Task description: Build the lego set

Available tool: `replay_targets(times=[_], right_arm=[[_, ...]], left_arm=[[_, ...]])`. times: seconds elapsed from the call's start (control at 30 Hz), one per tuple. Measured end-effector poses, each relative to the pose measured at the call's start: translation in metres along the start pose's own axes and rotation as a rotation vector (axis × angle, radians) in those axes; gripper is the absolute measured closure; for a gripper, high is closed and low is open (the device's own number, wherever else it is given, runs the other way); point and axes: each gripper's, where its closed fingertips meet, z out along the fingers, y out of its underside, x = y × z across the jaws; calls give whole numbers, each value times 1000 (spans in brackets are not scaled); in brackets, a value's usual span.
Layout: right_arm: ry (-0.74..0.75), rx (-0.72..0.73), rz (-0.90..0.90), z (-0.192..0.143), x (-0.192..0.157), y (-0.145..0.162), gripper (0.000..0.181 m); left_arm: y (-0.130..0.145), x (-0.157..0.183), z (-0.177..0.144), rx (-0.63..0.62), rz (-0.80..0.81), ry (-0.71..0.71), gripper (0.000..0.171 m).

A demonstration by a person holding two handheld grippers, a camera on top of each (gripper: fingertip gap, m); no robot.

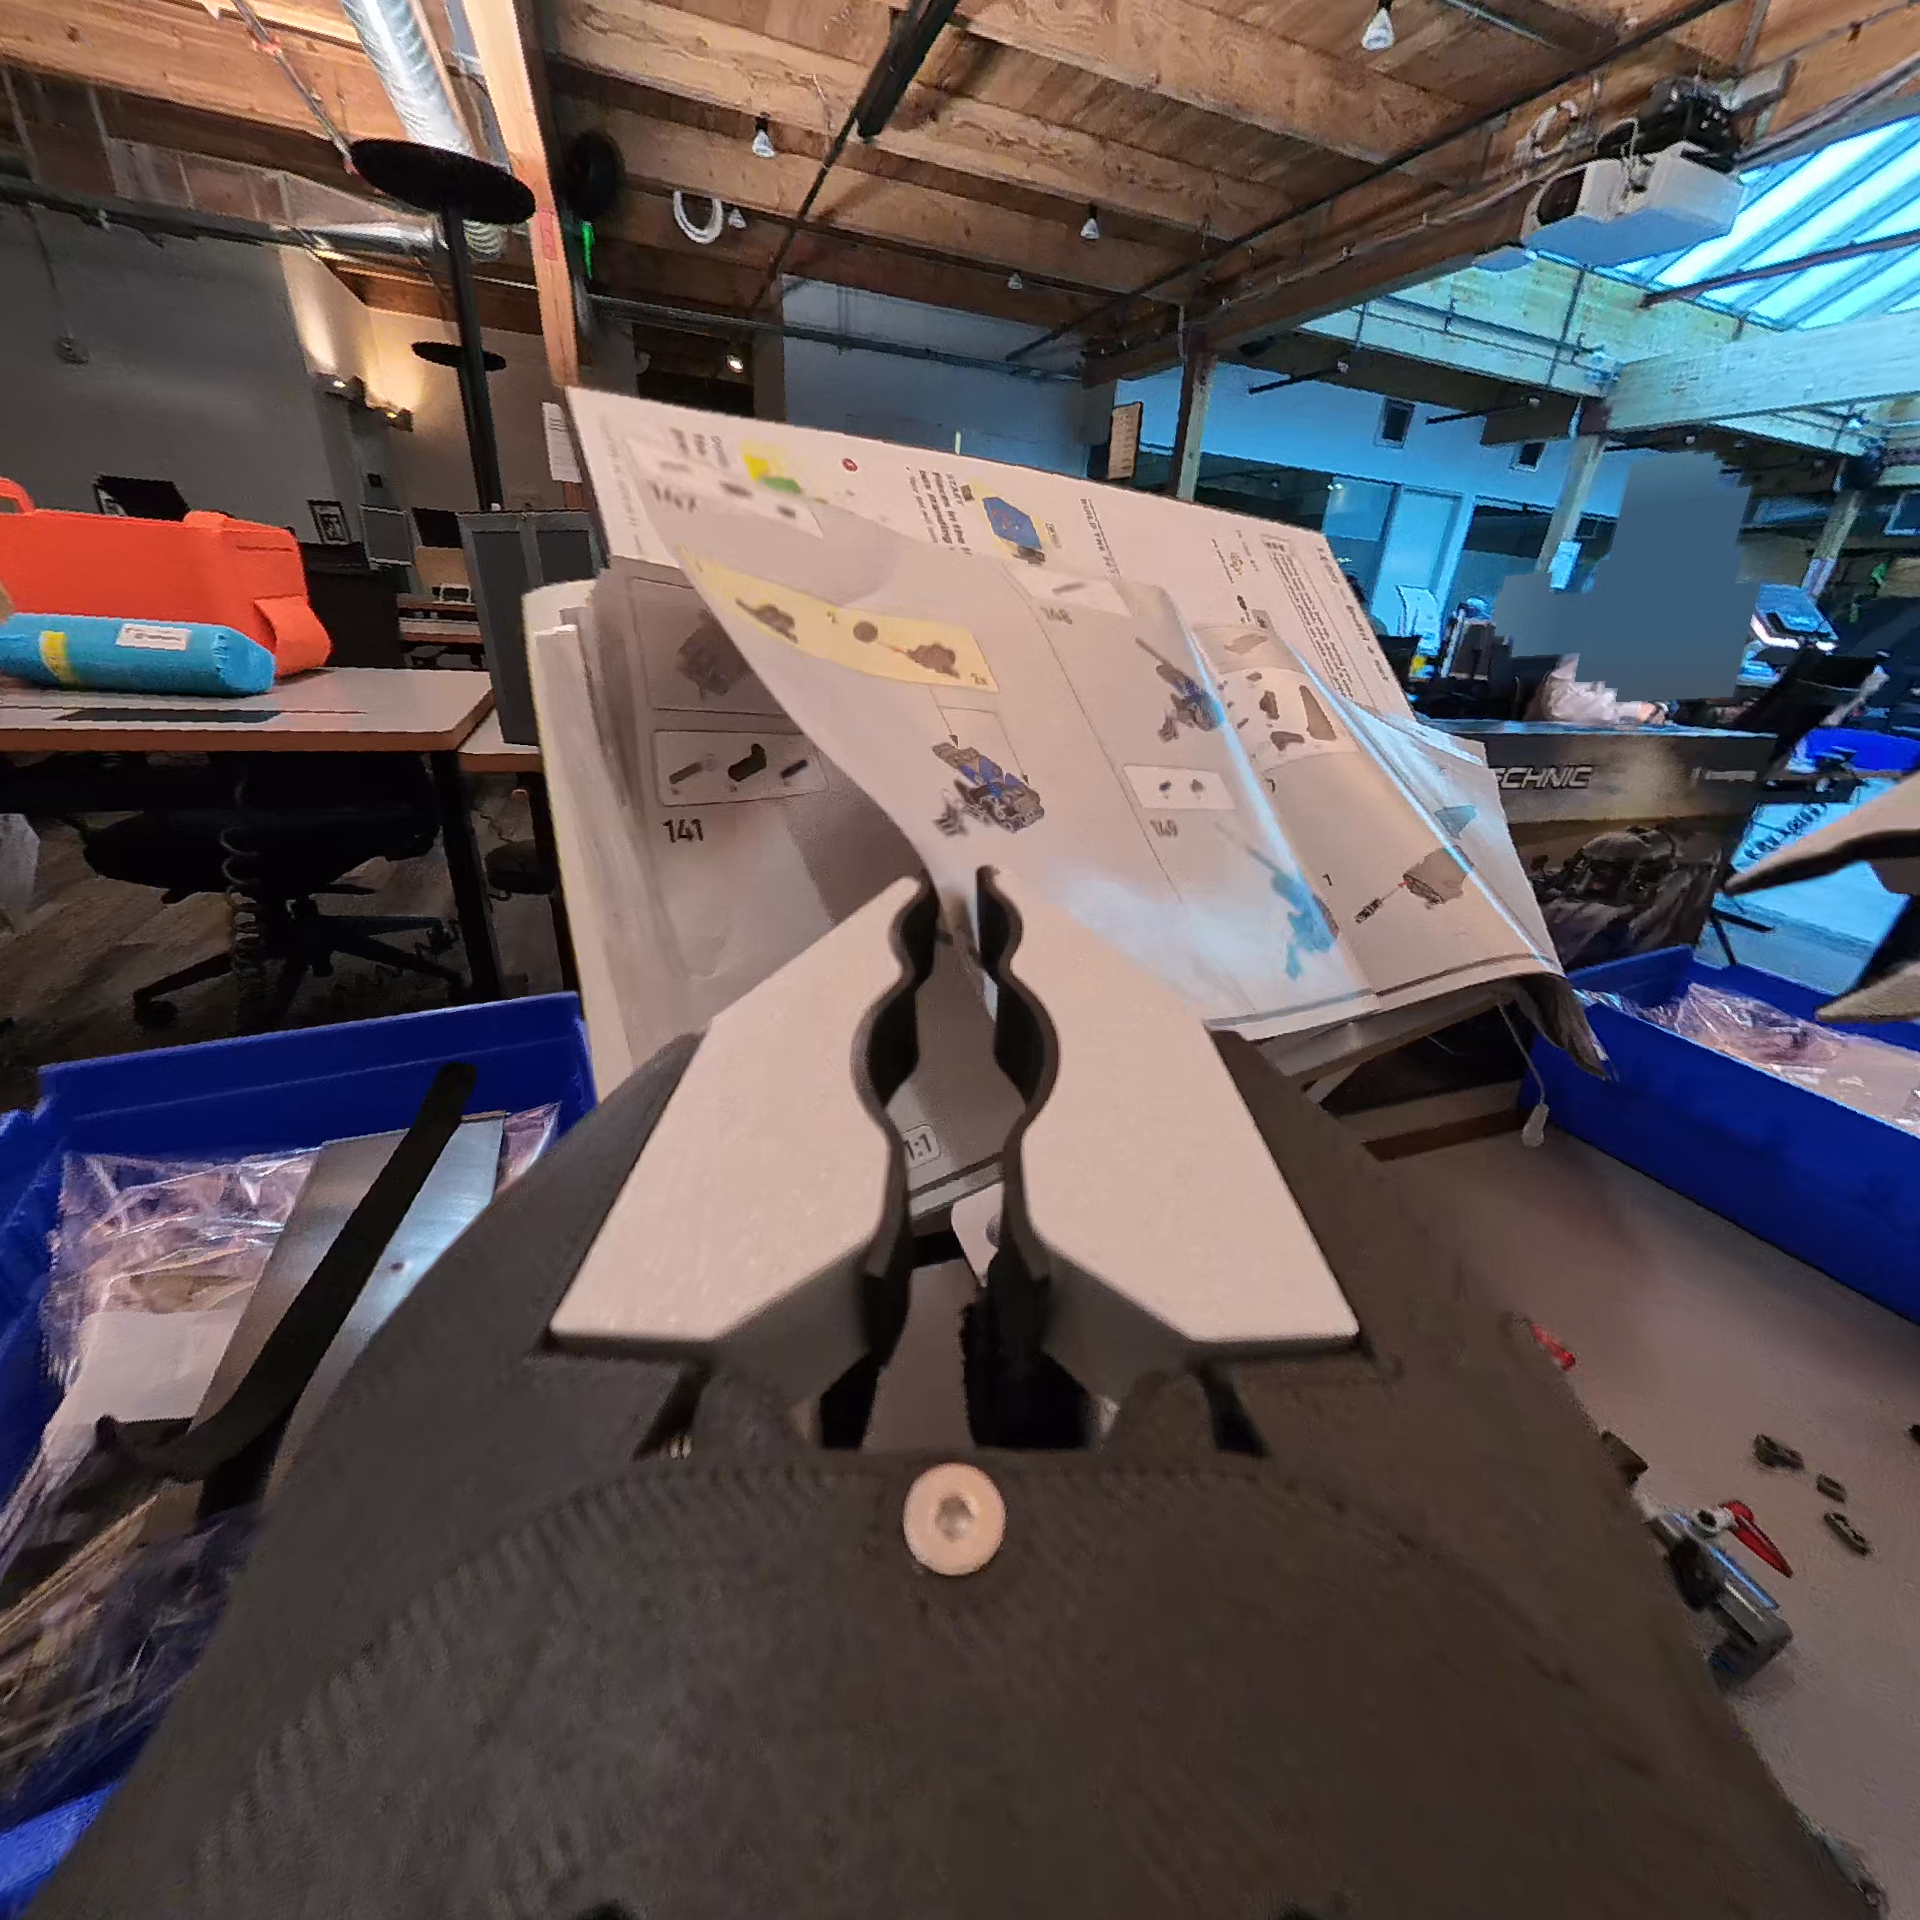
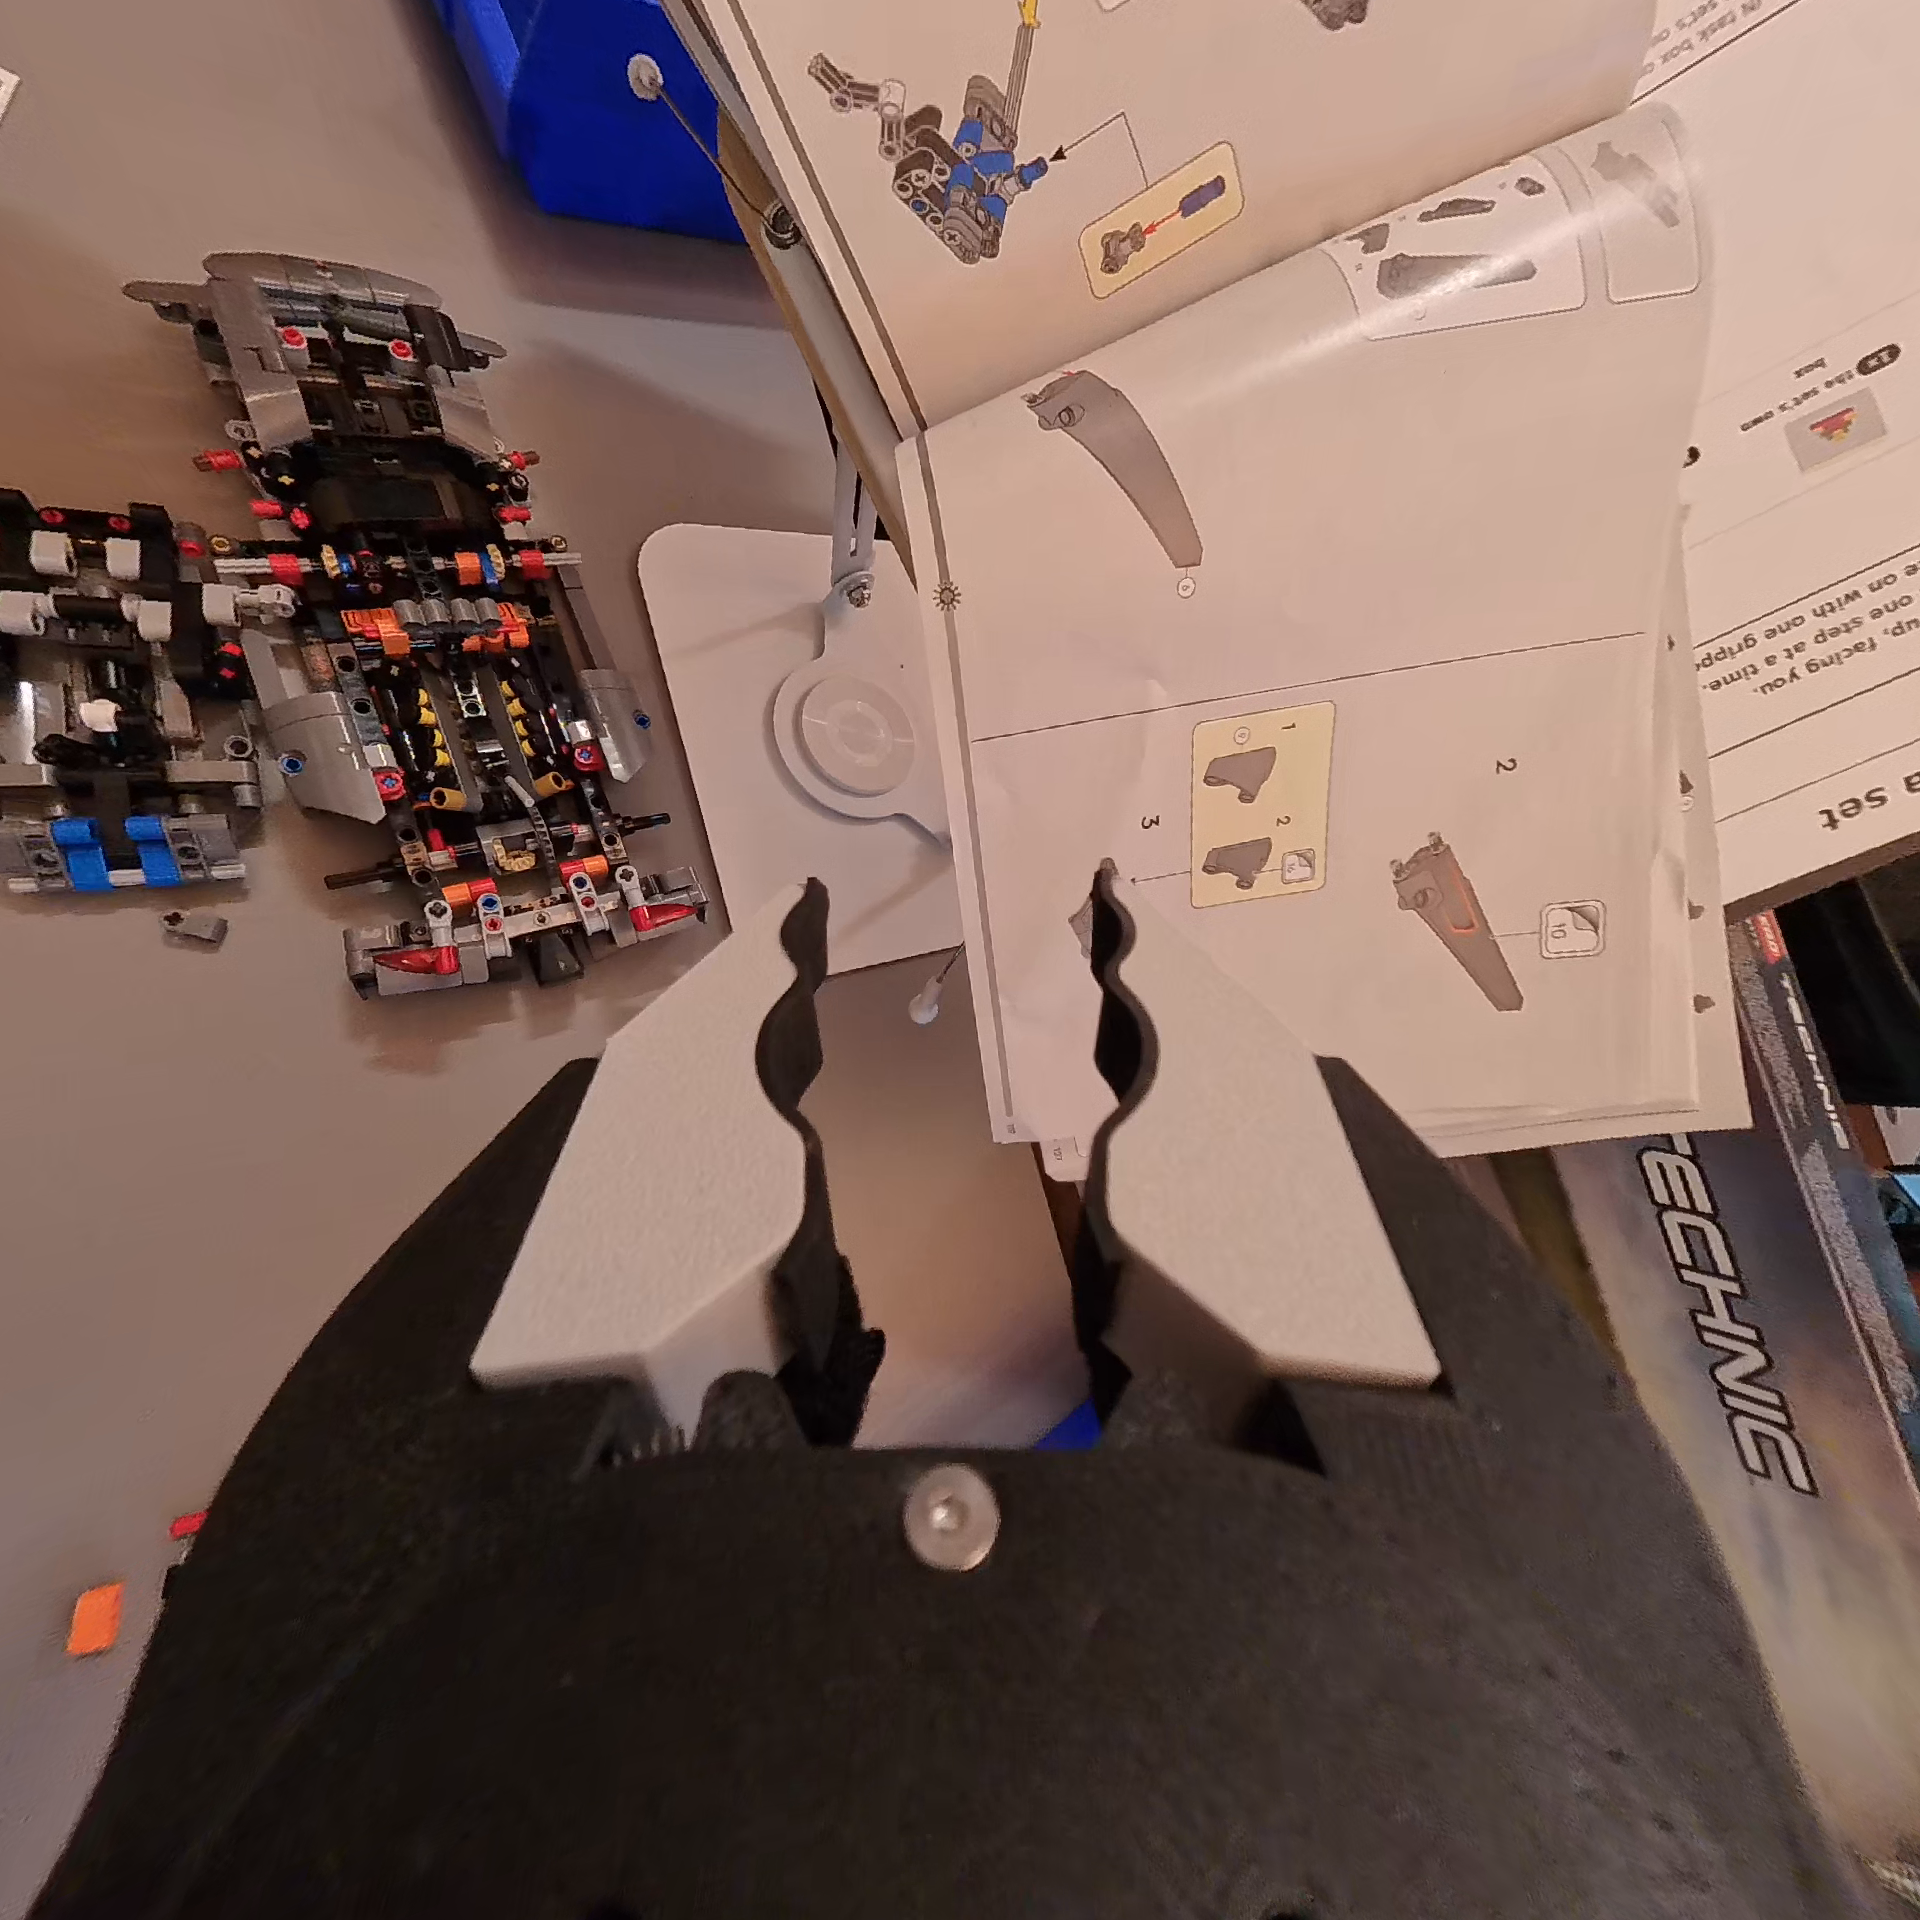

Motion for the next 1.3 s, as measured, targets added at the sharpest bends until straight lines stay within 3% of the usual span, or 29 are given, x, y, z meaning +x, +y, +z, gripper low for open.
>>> replay_targets(times=[0.2, 0.33, 0.43, 0.57, 0.67, 0.77, 0.87, 0.93, 1.13, 1.3], right_arm=[[16, 48, -22, -11, -7, -19, 132], [-50, 83, -75, -16, -40, -42, 132], [-117, 24, -134, -16, -74, -44, 132], [-214, -9, -85, -20, -120, -34, 131], [-334, -33, -23, -17, -169, -14, 129], [-362, -46, 54, -9, -201, 3, 128], [-382, -40, 125, -2, -227, 16, 128], [-376, -35, 151, 5, -237, 23, 126], [-445, 56, 213, 36, -268, 24, 121], [-423, 7, 212, 67, -271, 47, 113]], left_arm=[[-10, -7, -32, -40, 83, -99, 136], [-10, 30, -61, -106, 182, 18, 136], [23, 81, -80, -238, 266, 183, 133], [98, 170, -105, -439, 361, 527, 130], [158, 211, -114, -573, 528, 647, 130], [209, 244, -123, -676, 652, 754, 127], [245, 247, -119, -728, 805, 720, 122], [258, 245, -120, -758, 817, 719, 124], [271, 243, -123, -737, 803, 695, 152], [273, 244, -130, -721, 776, 731, 165]])
